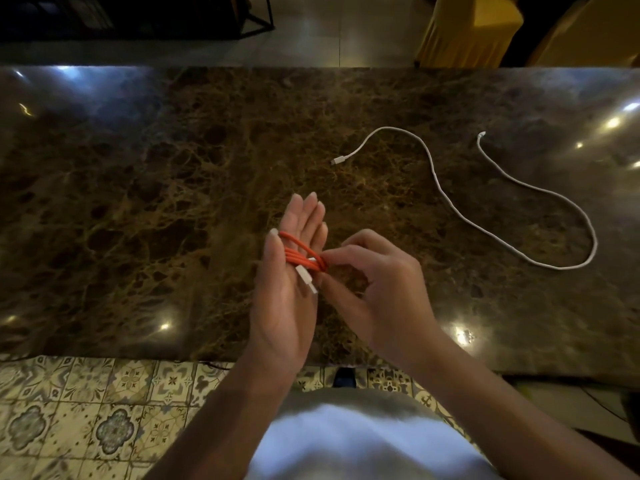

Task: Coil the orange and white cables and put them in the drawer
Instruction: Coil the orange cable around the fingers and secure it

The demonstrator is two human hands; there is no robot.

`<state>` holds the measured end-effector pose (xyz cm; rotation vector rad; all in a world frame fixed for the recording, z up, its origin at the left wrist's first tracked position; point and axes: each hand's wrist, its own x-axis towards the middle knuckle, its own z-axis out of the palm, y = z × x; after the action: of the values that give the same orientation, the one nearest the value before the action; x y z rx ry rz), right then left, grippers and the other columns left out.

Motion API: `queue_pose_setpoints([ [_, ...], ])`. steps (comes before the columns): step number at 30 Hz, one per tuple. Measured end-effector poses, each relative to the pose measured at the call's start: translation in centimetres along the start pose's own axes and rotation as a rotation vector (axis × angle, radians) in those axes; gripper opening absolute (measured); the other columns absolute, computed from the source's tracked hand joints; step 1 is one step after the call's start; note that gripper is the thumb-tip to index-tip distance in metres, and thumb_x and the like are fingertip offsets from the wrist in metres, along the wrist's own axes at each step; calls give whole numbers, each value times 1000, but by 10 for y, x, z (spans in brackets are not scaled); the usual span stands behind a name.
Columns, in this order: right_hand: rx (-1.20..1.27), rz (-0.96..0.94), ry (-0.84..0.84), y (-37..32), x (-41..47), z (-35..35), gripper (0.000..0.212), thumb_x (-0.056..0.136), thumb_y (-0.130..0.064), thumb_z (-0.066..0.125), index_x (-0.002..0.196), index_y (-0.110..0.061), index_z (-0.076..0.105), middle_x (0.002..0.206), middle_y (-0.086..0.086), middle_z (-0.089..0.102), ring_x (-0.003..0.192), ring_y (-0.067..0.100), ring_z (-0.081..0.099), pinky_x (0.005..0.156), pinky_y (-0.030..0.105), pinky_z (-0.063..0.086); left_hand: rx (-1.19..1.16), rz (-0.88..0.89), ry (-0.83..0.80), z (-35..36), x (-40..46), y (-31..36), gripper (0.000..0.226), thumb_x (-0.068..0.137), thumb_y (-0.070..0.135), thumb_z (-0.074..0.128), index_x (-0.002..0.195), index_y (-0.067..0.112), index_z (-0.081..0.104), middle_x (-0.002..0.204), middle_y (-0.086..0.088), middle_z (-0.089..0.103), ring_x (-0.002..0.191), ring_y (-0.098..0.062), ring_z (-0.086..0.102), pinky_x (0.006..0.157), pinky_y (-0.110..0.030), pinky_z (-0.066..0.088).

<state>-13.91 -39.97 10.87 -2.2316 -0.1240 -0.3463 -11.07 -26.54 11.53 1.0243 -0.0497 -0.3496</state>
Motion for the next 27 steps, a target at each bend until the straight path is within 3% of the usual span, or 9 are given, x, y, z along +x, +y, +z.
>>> queue_pose_setpoints([
  [5, 191, -153, -138, 14, 5, -5, 26, 88, -9, 82, 113, -4, 77, 108, 7, 69, 94, 16, 68, 80, 29, 58, -132, -185, -89, -11, -3, 12, 89, 95, 63, 49, 161, 6, 30, 164, -17, 40, 155, -30, 34, 128, -42, 27],
  [9, 374, -101, -358, 19, 17, -12, 28, 88, -7, 81, 115, -3, 77, 111, 5, 73, 94, 21, 70, 82, 42, 59, -164, -317, -173, -22, 3, 20, 90, 95, 63, 55, 160, 5, 33, 165, -19, 37, 156, -31, 32, 126, -42, 29],
  [13, 451, -3, -629, 21, 24, -21, 19, 91, -8, 78, 110, -7, 78, 89, 4, 68, 77, 23, 62, 71, 47, 52, -103, -433, -345, -37, 5, 14, 99, 94, 70, 52, 162, 4, 25, 168, -17, 32, 158, -32, 25, 130, -51, 8],
  [15, 467, 10, -757, 21, 28, -27, 17, 93, -10, 76, 109, -5, 77, 86, 20, 68, 71, 38, 60, 66, 56, 50, -74, -435, -428, -38, 1, 12, 101, 95, 72, 46, 163, 3, 18, 169, -19, 28, 159, -33, 22, 130, -48, 11],
  [17, 441, 11, -830, 19, 32, -32, 16, 92, -8, 77, 108, -3, 77, 83, 22, 68, 65, 36, 60, 60, 51, 51, -123, -426, -462, -34, -6, 9, 99, 96, 72, 44, 163, 4, 18, 169, -19, 29, 159, -33, 23, 130, -45, 18],
  [20, 429, 101, -662, 17, 30, -26, 19, 88, -7, 81, 106, -5, 77, 83, 13, 74, 61, 22, 69, 59, 35, 59, -148, -259, -241, -23, -10, -3, 84, 96, 59, 60, 155, 3, 40, 159, -17, 47, 152, -31, 39, 125, -46, 31],
  [23, 272, 57, -348, 10, 24, -12, 33, 81, -18, 87, 112, -20, 78, 92, -6, 75, 79, 16, 72, 75, 40, 62, -92, -68, 10, -15, -5, -8, 55, 97, 18, 63, 148, 3, 50, 149, -13, 60, 143, -26, 52, 117, -34, 44],
  [25, 277, 31, -290, 9, 22, -16, 46, 79, -21, 88, 121, -18, 72, 92, -5, 73, 82, 18, 72, 75, 40, 62, -129, -86, -30, -14, -4, -9, 51, 97, 5, 50, 147, -1, 49, 143, -16, 63, 136, -26, 59, 110, -33, 50],
  [27, 538, 79, -222, 15, 30, -33, 29, 86, -17, 81, 112, -11, 71, 88, -3, 74, 76, 16, 73, 67, 34, 62, -186, -131, -158, -15, -8, -9, 50, 98, 1, 46, 147, -7, 46, 143, -25, 59, 135, -32, 57, 111, -36, 48],
])
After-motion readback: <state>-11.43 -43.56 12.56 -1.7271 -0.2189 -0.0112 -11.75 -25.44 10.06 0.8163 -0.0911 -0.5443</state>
